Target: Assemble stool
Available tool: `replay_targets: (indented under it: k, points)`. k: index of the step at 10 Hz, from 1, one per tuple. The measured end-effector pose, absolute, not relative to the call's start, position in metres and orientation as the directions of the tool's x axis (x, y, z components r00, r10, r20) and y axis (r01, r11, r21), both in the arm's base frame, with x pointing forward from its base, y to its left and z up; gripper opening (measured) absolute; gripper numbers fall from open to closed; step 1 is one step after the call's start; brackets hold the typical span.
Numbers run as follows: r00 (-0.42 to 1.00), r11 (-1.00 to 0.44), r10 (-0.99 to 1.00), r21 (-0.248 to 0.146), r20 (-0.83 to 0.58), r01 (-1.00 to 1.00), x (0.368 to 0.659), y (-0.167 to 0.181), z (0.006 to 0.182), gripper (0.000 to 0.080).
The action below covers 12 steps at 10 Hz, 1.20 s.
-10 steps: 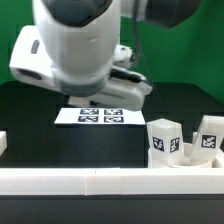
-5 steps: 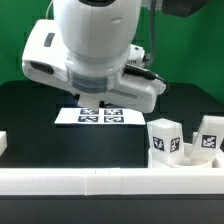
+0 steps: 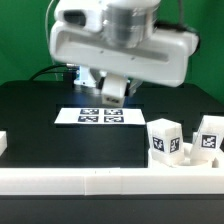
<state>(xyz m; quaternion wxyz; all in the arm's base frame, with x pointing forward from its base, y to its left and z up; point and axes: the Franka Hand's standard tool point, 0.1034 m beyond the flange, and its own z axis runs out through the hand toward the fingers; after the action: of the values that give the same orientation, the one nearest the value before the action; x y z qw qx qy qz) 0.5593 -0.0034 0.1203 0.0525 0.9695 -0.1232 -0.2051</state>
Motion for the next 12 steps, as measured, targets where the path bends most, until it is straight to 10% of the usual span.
replay_targets:
  k: [12]
  points:
    - [0.855,-0.976,-0.218,-0.086,0.47,-0.201,0.572,0.084,0.129,0.0337]
